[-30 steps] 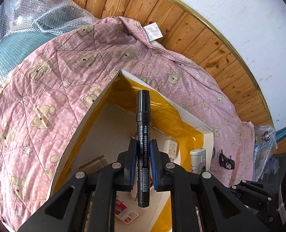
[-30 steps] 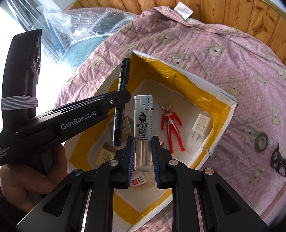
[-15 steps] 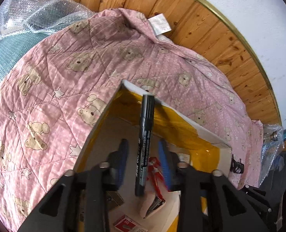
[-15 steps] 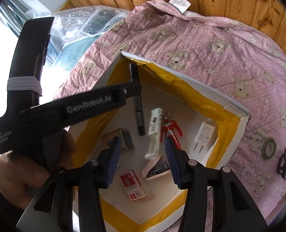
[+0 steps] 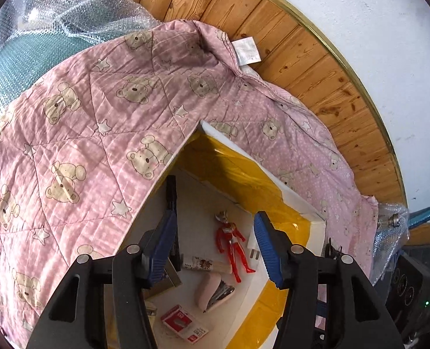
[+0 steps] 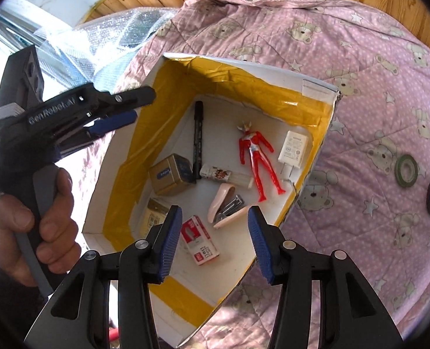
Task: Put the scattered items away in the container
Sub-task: 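Move both grippers from the box toward the green tape roll and black glasses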
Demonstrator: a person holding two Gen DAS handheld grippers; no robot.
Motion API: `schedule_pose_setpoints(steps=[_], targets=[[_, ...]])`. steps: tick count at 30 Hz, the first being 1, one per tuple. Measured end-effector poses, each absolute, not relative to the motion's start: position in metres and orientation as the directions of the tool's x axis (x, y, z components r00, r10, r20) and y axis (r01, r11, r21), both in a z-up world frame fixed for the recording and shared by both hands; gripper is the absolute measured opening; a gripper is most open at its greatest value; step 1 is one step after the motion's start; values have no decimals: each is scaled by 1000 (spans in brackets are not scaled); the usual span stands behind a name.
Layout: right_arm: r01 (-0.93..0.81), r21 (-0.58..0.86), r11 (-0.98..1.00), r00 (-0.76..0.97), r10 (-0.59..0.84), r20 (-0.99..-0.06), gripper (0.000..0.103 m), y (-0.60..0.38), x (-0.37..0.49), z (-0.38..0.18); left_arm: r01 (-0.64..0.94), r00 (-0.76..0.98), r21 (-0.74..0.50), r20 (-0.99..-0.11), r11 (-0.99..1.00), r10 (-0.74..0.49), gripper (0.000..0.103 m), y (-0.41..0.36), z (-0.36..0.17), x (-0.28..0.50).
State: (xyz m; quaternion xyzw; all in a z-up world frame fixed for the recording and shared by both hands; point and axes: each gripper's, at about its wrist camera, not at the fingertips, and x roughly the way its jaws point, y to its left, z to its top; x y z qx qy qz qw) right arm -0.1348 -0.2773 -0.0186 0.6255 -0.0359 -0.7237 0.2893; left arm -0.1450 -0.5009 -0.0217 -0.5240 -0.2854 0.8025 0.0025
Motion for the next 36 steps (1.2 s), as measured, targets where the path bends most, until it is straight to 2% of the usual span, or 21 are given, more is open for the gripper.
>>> schedule_pose_setpoints(steps=[7, 10, 25, 36], targets=[[401, 430, -809, -59, -491, -869, 51, -274, -114, -4, 294, -435, -447, -849, -845, 298, 57, -470, -10, -116], [415, 435, -799, -65, -503, -862, 51, -272, -104, 2, 296, -436, -444, -851, -846, 294, 63, -462, -1, -102], [426, 457, -781, -88, -539, -838, 51, -246, -63, 17, 263, -461, -403, -851, -877, 253, 63, -432, 40, -59], [325, 484, -812, -133, -547, -827, 51, -195, -57, 10, 165, -423, -395, -856, -904, 297, 63, -376, 47, -56]])
